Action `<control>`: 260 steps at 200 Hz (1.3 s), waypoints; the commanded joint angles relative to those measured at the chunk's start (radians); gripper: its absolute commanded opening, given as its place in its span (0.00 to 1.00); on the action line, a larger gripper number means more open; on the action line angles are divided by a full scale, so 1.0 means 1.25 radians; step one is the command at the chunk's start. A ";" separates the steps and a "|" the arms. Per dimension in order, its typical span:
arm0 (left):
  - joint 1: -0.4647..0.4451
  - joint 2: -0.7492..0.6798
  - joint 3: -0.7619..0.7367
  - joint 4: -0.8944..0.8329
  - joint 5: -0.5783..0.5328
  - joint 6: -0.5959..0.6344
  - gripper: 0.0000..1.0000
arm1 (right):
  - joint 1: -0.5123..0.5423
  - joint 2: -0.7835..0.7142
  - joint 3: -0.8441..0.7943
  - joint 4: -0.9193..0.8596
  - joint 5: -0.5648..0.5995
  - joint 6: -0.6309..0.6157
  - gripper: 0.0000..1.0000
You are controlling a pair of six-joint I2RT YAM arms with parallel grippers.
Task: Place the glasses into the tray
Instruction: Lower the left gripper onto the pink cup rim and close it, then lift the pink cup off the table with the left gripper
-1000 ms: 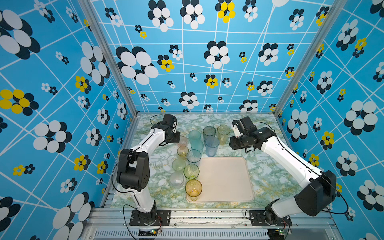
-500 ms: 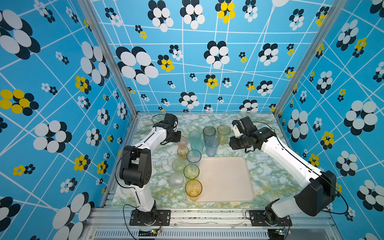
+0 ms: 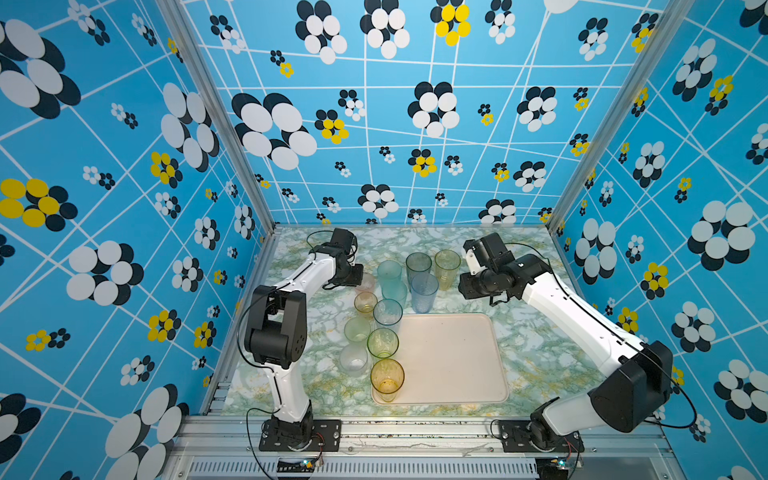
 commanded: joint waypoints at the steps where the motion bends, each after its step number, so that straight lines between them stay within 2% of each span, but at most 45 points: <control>1: 0.005 0.017 0.026 -0.007 -0.004 0.014 0.18 | -0.004 0.004 0.008 -0.001 -0.012 -0.003 0.40; 56: 0.005 0.033 0.037 -0.019 -0.017 0.026 0.15 | -0.004 -0.005 0.004 -0.003 -0.010 -0.003 0.40; 94: 0.004 0.021 0.040 -0.023 -0.037 0.030 0.06 | -0.004 -0.004 0.005 -0.001 -0.013 -0.001 0.40; 166: 0.008 -0.022 0.030 -0.018 -0.088 0.041 0.05 | -0.005 -0.023 -0.017 0.005 0.008 0.004 0.40; 240: 0.016 -0.199 0.070 -0.035 -0.129 0.065 0.04 | -0.056 -0.064 -0.078 0.020 -0.004 0.022 0.39; 260: 0.011 -0.252 0.098 -0.051 -0.111 0.063 0.04 | -0.085 -0.094 -0.100 0.028 0.001 0.029 0.39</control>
